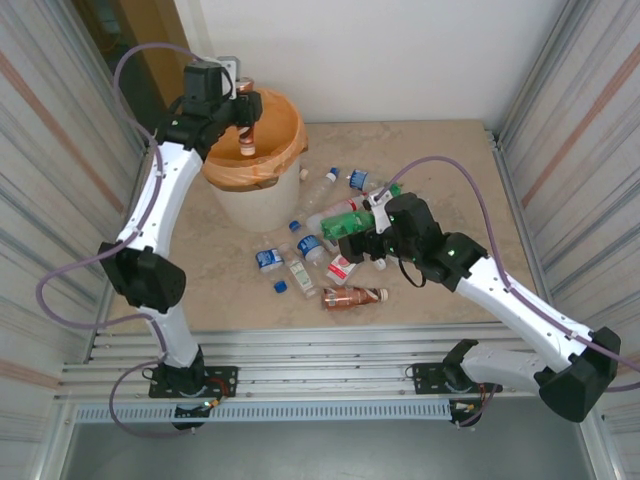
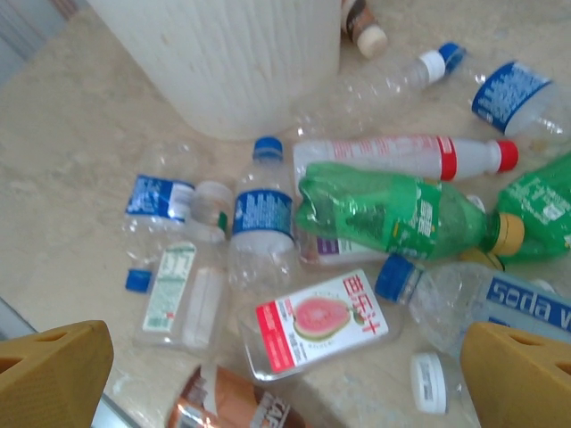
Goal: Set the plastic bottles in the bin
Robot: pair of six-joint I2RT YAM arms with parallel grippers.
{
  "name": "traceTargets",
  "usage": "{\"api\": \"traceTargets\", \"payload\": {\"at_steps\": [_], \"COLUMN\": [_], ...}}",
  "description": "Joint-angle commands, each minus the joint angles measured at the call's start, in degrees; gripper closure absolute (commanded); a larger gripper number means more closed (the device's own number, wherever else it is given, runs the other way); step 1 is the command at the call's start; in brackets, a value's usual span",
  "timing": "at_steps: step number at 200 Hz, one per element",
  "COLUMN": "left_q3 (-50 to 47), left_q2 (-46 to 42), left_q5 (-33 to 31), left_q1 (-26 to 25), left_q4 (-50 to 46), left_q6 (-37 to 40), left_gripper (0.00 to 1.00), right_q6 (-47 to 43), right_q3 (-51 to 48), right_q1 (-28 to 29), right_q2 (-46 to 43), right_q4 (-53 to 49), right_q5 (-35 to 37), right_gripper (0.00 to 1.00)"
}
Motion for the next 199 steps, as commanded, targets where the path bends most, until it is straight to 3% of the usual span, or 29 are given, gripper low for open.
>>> {"api": "traceTargets", "payload": {"at_steps": [1,62,123,165,199], "left_q3": [2.6,2.53,2.31,2.45,2.22], "left_q2": [1.79,5.03,4.66,2.23,-0.32], "left_q5": [-1.86,-2.37,-2.1,-0.89,0.79], "left_q1": [0.39,0.64,0.87,0.86,0.84], "left_q4": [-2.61,-4.12,-5.26,-5.18,-5.35], "left_q6": [1.59,1.8,1.93,1.94,1.42], "left_gripper": [0.7,0.52,0.35,0.18,0.12], "right_q6": [-2.02,-2.51,-4.05,-4.35,-4.2], "right_q3": [0.97,-0.34,-4.36,-5.78,-6.0], "right_q1": [1.86,10.11,12.38,12.67,13.82], "right_q2": [1.06,5.06,8.36,10.68,12.21], "right_q4": [-6.82,-13.28,-11.66,-9.94,-9.66], "right_q5": [2.57,6.28,0.85,-0.46,0.16], "right_gripper": [0.02,0.02,0.01,0.02,0.02]}}
